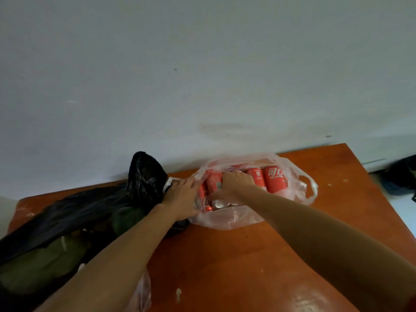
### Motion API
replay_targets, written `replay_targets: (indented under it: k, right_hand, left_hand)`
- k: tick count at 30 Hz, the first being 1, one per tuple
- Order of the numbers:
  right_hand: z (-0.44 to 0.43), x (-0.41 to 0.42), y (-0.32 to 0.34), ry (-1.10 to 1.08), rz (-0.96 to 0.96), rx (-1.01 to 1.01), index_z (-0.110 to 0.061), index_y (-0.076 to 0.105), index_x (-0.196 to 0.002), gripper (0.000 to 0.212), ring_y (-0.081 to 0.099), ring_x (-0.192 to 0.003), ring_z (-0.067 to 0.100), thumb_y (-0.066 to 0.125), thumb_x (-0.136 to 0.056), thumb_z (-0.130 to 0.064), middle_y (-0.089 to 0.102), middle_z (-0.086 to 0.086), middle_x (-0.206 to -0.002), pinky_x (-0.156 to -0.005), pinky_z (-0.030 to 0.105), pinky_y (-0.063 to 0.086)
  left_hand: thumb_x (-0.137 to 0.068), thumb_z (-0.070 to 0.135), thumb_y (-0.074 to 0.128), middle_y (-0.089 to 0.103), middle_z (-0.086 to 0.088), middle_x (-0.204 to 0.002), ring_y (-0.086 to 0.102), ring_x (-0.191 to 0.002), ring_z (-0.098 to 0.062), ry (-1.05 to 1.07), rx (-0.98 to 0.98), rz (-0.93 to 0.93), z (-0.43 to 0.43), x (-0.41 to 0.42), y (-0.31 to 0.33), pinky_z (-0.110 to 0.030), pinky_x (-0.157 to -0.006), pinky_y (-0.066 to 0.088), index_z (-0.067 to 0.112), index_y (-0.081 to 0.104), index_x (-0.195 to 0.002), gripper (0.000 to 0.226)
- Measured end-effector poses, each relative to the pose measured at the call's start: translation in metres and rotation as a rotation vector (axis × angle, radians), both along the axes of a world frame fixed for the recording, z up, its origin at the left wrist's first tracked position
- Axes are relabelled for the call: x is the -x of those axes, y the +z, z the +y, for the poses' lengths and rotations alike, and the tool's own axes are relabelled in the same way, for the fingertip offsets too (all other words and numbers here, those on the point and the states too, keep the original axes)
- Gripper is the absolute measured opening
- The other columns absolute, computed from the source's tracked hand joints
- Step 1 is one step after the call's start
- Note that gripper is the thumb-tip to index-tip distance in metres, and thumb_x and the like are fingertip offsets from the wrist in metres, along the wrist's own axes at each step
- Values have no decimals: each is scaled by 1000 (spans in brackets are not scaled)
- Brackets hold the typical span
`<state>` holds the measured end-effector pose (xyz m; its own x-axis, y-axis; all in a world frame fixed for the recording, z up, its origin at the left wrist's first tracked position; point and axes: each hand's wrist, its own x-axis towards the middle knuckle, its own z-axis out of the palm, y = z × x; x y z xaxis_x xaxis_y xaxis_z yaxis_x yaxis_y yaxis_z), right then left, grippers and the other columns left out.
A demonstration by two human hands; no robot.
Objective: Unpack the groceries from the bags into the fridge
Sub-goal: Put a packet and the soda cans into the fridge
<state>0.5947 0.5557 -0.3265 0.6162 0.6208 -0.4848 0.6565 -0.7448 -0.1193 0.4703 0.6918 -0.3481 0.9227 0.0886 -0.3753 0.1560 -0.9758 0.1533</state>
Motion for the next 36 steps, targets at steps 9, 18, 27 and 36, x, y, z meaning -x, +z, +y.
replay_targets:
  k: [9, 18, 27, 36]
  right_hand:
    - [3, 13, 14, -156, 122, 33, -8, 55, -112, 65, 54, -104, 29, 63, -78, -62, 55, 11, -116, -78, 33, 44]
    - [-69, -9, 67, -705, 949, -392, -8, 46, -129, 56, 67, -92, 27, 68, -81, -27, 65, 14, -104, -84, 39, 56]
    - [-109, -46, 129, -590, 656, -859, -27, 29, -145, 90, 64, -101, 25, 77, -72, -4, 57, 9, -118, -79, 37, 58]
    - [-176, -85, 46, -700, -35, -452, -30, 38, -144, 93, 58, -99, 20, 85, -64, -43, 52, 5, -122, -86, 38, 55]
  left_hand:
    - [-76, 51, 71, 21, -8, -155, 30, -137, -31, 8, -11, 15, -2, -3, 3, -44, -108, 32, 16, 11, -153, 104]
    - [-82, 33, 64, 32, -11, -150, 38, -131, -29, 27, -84, -54, -17, -13, 31, -44, -107, 32, 17, 23, -150, 81]
    - [-98, 28, 45, 33, -5, -151, 30, -139, -24, -26, -63, -306, -63, -42, 60, -39, -114, 30, 21, 43, -140, 43]
    - [-92, 50, 52, 53, -5, -135, 49, -125, -23, -416, -14, -457, -136, -78, 40, -39, -106, 42, 22, 52, -130, 48]
